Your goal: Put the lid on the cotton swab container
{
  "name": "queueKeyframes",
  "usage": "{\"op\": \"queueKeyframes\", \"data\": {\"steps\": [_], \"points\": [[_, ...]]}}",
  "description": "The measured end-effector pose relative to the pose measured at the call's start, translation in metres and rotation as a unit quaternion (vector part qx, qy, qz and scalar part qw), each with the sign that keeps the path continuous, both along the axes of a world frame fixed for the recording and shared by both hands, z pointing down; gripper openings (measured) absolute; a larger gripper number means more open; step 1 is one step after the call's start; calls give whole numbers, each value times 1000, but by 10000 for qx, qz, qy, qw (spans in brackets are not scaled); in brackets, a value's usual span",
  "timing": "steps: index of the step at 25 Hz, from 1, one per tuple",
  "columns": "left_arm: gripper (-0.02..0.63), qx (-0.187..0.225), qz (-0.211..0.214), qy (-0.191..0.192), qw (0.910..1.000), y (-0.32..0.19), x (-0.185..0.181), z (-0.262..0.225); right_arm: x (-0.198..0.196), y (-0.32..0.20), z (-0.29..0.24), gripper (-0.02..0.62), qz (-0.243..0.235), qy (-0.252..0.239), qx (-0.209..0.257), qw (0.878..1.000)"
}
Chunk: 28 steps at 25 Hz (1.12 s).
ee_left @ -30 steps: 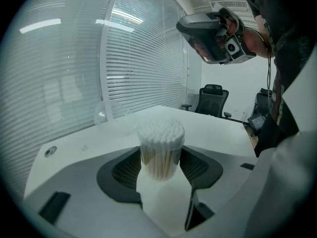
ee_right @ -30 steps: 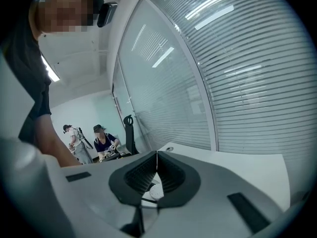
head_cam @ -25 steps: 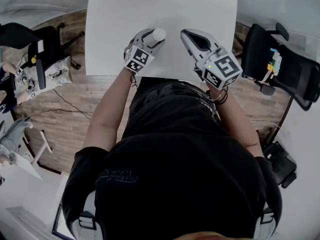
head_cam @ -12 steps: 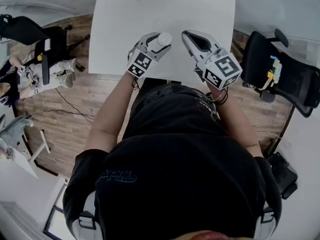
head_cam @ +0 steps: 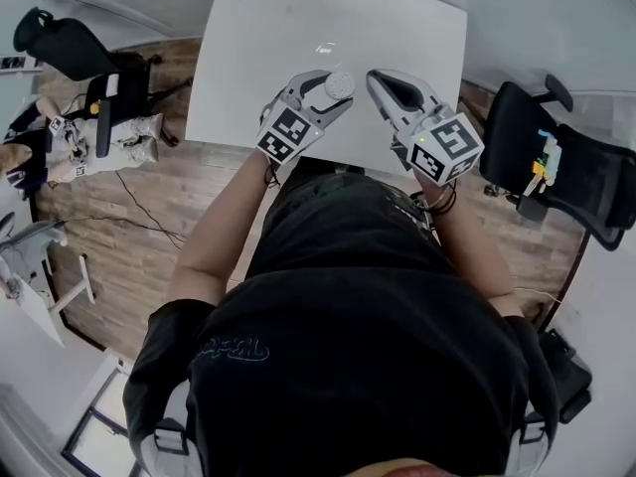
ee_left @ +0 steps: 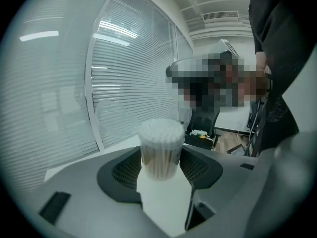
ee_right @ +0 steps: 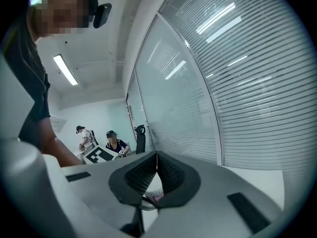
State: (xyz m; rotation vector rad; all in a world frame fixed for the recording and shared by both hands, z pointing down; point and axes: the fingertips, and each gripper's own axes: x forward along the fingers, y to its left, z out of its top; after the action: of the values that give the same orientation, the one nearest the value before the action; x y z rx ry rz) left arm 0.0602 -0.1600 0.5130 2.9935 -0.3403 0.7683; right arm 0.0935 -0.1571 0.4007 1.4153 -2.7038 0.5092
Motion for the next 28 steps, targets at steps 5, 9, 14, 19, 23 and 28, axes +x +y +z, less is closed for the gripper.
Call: {"op": "queueKeyframes", "data": {"steps": [5,9,14,19,23,28], "points": [[253,155,-30,-108,9998,15,-5,-18,-10,18,-6,23,-167,-18,61,9998],[253,182,-26,-131,9997,29,-5,-28,-17,33,-6,23,-376,14,88,9993],[254,228,-29,-159,9996,52,-9,-39,-21,46,-4,23,-563,22,95,9984],[253,355,-14,-242,9991,66,-16,-48,-23,49,-6,23,-720,56,95,9973],[255,124,-12,-260,9996,71,-24,-41,-34,42,-8,23,-860,98,100,9962],[255,-192,330,-141,9992,80,-24,-46,-46,28,-16,25,-1189,236,215,9924]]}}
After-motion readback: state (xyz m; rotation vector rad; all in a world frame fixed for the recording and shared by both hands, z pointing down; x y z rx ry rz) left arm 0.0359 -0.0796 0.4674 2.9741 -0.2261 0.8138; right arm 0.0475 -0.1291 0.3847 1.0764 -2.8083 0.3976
